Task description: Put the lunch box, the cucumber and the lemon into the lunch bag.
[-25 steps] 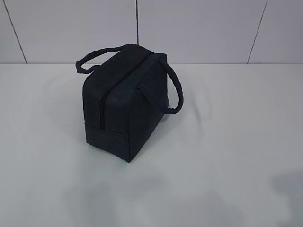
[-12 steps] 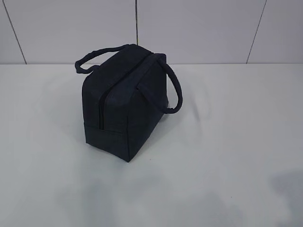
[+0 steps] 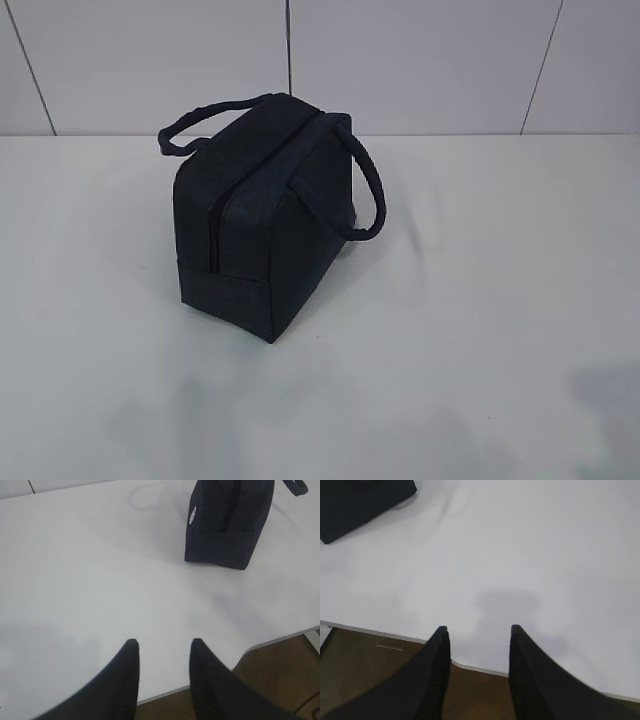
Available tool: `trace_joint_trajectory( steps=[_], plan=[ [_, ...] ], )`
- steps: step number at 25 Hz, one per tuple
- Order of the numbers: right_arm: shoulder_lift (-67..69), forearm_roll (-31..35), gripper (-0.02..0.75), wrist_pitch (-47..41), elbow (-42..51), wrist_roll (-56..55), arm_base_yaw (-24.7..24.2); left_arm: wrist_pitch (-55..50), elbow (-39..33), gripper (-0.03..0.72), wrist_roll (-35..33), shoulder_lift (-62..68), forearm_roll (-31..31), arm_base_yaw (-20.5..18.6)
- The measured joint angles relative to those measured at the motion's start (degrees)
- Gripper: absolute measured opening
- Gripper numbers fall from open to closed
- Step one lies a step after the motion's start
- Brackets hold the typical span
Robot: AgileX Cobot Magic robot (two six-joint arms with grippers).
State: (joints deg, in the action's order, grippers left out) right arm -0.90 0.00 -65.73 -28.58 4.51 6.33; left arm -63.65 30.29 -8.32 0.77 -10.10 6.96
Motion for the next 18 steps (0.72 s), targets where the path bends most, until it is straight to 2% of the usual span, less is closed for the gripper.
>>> trace_joint_trajectory(
  steps=[5,18],
  plan=[
    [0.00,0.00,0.317,0.00,0.00,0.00,-3.26,0.00,0.00,0.244,0.00,0.00,0.03,-2.96],
    [0.00,0.00,0.316,0.14,0.00,0.00,-3.28,0.00,0.00,0.244,0.13,0.00,-1.54,-3.32]
  ],
)
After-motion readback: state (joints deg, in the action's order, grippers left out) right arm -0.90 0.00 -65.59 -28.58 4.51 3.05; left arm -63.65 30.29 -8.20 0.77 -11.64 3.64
